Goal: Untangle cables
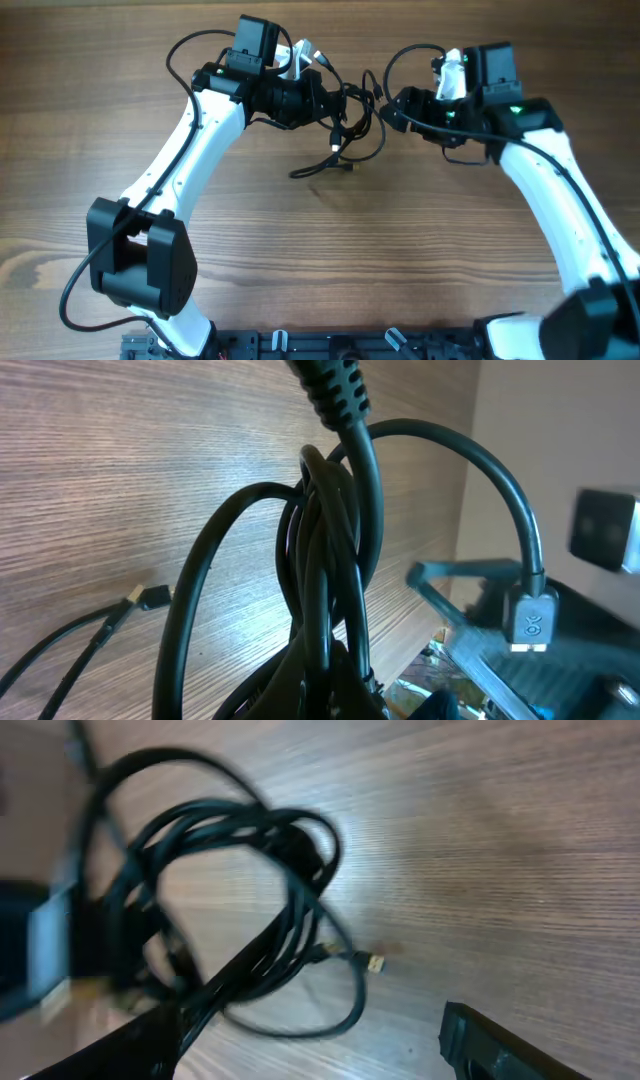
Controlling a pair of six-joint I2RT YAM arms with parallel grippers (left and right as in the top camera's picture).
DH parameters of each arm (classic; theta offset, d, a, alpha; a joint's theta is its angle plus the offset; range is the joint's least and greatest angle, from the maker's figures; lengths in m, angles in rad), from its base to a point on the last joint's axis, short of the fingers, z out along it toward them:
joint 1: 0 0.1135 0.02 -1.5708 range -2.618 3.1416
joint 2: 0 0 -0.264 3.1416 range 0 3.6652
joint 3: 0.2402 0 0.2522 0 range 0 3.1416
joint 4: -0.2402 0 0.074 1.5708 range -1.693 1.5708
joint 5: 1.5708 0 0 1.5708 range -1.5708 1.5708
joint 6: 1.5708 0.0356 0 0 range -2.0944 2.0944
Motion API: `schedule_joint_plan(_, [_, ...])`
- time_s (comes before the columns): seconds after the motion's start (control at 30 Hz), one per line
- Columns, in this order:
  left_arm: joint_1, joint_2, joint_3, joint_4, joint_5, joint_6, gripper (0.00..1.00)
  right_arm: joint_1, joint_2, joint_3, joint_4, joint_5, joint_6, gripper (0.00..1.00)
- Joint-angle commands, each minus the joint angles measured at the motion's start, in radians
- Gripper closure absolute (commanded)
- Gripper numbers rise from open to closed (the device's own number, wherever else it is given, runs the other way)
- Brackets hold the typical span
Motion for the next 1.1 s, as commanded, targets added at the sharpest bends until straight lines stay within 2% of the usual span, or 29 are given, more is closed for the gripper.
schedule_joint_plan(0.0, [0.019,-0.026,0.001,0.097,0.179,-0.003,0.96,-0.021,-0.129,0.016,-0.015,-0.035,-0.043,0.15])
schedule_joint_plan(0.07, [0.026,-0.026,0.001,0.201,0.337,0.009,0.96,-0.037,-0.17,0.016,-0.026,-0.043,-0.046,0.15])
schedule_joint_plan(0.17, [0.024,-0.026,0.001,0.307,0.483,-0.011,0.96,-0.055,-0.197,0.016,-0.017,-0.094,-0.061,0.16])
schedule_joint_plan(0.27, [0.014,-0.026,0.001,0.329,0.505,-0.079,0.96,-0.057,-0.195,0.016,0.01,-0.101,-0.066,0.22])
schedule_joint_plan(0.37, [-0.004,-0.026,0.001,0.338,0.521,-0.105,0.96,-0.057,-0.192,0.016,0.077,-0.095,-0.053,0.32])
schedule_joint_plan(0.43, [-0.012,-0.026,0.001,0.355,0.536,-0.108,0.96,-0.057,-0.19,0.016,0.085,-0.01,0.021,0.37])
schedule_joint_plan(0.5, [-0.019,-0.026,0.001,0.354,0.535,-0.108,0.96,-0.057,-0.19,0.016,0.091,0.029,0.024,0.39])
schedule_joint_plan(0.63, [-0.027,-0.026,0.001,0.354,0.543,-0.108,0.96,-0.057,-0.176,0.014,0.08,0.083,-0.014,0.51])
schedule_joint_plan(0.8, [-0.027,-0.026,0.001,0.364,0.542,-0.121,0.96,-0.057,-0.116,0.014,0.018,0.007,-0.09,0.6])
schedule_joint_plan(0.83, [-0.027,-0.026,0.001,0.37,0.542,-0.123,0.96,-0.057,-0.104,0.014,0.011,-0.011,-0.103,0.64])
schedule_joint_plan(0.9, [-0.027,-0.026,0.001,0.38,0.525,-0.123,0.96,-0.057,-0.091,0.014,0.006,-0.035,-0.117,0.76])
schedule_joint_plan(1.0, [-0.026,-0.026,0.001,0.364,0.422,-0.122,0.96,-0.081,-0.115,0.026,0.008,-0.035,-0.116,0.96])
schedule_joint_plan(1.07, [-0.023,-0.026,0.001,0.336,0.302,-0.122,0.96,-0.126,-0.159,0.039,-0.006,-0.046,-0.113,0.96])
